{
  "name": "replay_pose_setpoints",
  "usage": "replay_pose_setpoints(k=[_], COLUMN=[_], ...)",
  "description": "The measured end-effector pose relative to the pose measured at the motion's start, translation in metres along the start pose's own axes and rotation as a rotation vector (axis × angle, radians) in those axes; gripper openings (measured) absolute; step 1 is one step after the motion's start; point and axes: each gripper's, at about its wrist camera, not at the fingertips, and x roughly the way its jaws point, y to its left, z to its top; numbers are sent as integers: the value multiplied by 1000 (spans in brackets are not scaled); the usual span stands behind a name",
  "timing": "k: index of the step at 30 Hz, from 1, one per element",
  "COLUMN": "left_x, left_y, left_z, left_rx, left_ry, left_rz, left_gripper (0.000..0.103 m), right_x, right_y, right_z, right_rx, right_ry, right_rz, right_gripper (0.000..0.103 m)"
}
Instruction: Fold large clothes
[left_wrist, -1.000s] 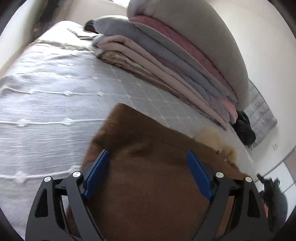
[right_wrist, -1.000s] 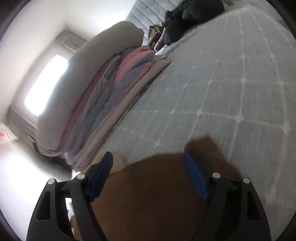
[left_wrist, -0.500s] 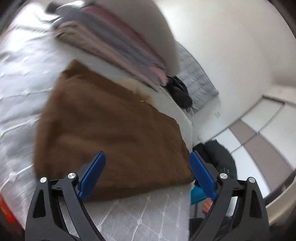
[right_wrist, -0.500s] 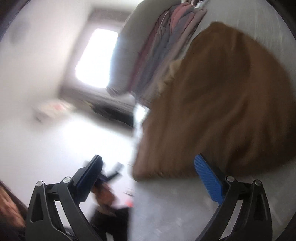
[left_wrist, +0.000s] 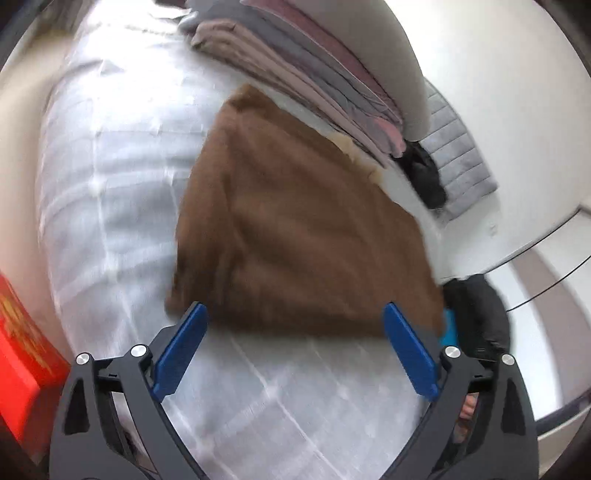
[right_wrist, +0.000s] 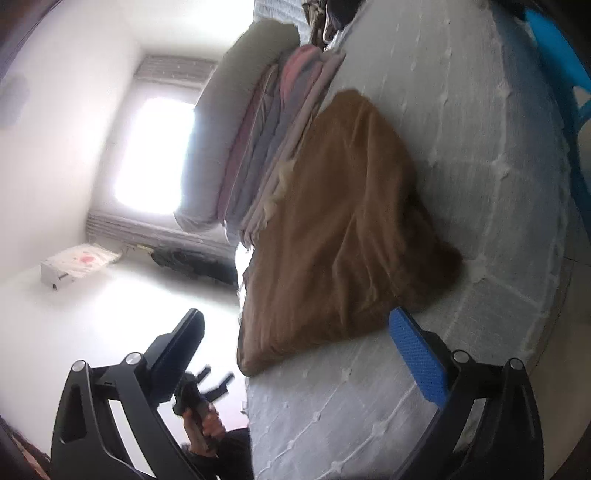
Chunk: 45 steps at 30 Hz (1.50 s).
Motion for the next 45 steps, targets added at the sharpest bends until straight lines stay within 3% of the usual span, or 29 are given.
replay_pose_setpoints(k=[5, 9, 14, 17, 21, 23, 33, 34, 35, 36, 37, 38, 39, 40, 42, 45], left_x=[-1, 17, 41, 57, 73, 76, 77, 75, 69, 65, 61, 58, 52, 48, 35, 13], left_y=[37, 47, 39, 27, -1, -7, -1, 4, 14, 23, 36, 45, 51, 46, 17, -9], left_z=[-26, -26, -14, -10, -12, -14, -14, -12, -8, -5, 0, 2, 6, 8, 12, 27], left_rx=[-199, -245, -203, -162, -9, 28, 32, -4, -76, -122, -179, -216, -239, -206, -61, 7], left_ry=[61, 60, 14, -24, -40, -42, -3, -9, -24, -26, -20, -11, -10, -20, -57, -79], left_rz=[-44, -41, -12, 69, 231, 278, 248, 221, 191, 180, 133, 89, 52, 64, 117, 102], left_gripper=[92, 92, 92, 95, 95, 95, 95, 92, 73, 60, 35, 25, 23, 19, 16, 14], right_x=[7, 16, 34, 41, 42, 42, 66, 66, 67, 68, 69, 69, 67, 61, 54, 50], right_y=[-27, -48, -58, -59, -56, -58, -43, -43, -42, -40, -35, -32, -30, -34, -27, -4], right_z=[-1, 5, 20, 28, 30, 33, 37, 39, 40, 40, 40, 40, 39, 37, 33, 25], right_rx=[91, 139, 179, 168, 111, 118, 155, 165, 165, 159, 140, 128, 130, 140, 133, 83], right_ry=[61, 58, -10, -10, 50, 61, 54, 60, 65, 65, 61, 49, 28, 14, -14, -8], right_rz=[-49, -53, 12, 15, -50, -50, -79, -83, -90, -94, -101, -99, -75, -63, -22, 22], right_gripper=[97, 97, 98, 98, 98, 98, 98, 98, 98, 98, 96, 89, 74, 26, 28, 26])
